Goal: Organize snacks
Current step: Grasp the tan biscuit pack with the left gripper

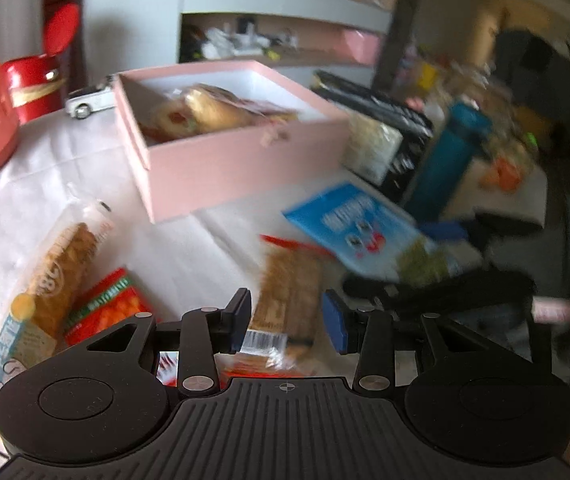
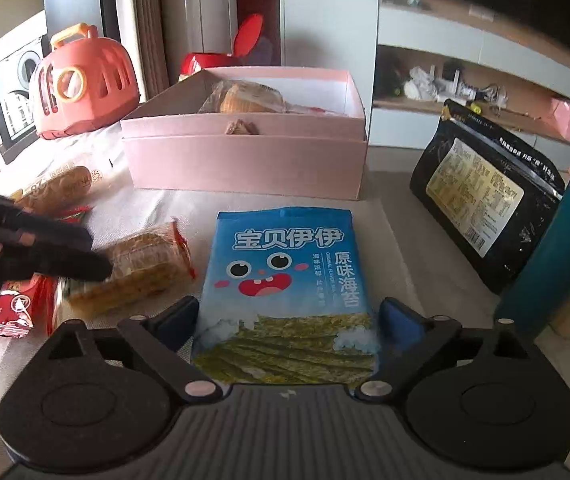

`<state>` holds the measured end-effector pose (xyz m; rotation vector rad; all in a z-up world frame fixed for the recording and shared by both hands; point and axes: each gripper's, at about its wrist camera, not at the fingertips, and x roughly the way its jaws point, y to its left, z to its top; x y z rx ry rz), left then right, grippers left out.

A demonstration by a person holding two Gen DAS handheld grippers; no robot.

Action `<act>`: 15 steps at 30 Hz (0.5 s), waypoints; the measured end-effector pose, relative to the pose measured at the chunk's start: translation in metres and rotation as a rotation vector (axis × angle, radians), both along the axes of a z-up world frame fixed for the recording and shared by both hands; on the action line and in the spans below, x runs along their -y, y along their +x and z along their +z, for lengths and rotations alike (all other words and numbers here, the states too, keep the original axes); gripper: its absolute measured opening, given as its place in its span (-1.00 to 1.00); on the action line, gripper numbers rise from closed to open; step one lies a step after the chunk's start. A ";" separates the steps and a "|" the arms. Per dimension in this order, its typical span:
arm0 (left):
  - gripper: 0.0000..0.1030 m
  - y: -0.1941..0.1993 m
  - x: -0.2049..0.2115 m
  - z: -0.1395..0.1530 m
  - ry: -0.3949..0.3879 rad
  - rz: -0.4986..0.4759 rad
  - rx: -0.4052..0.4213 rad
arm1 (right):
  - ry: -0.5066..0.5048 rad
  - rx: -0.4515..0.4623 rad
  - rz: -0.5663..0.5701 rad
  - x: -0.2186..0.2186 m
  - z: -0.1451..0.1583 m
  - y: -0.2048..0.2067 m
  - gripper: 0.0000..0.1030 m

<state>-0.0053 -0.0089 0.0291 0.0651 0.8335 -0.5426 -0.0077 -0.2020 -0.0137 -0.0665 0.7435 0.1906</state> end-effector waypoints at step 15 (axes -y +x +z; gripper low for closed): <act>-0.11 0.031 0.003 -0.016 -0.027 0.138 -0.030 | -0.003 -0.005 -0.009 -0.002 0.002 0.002 0.96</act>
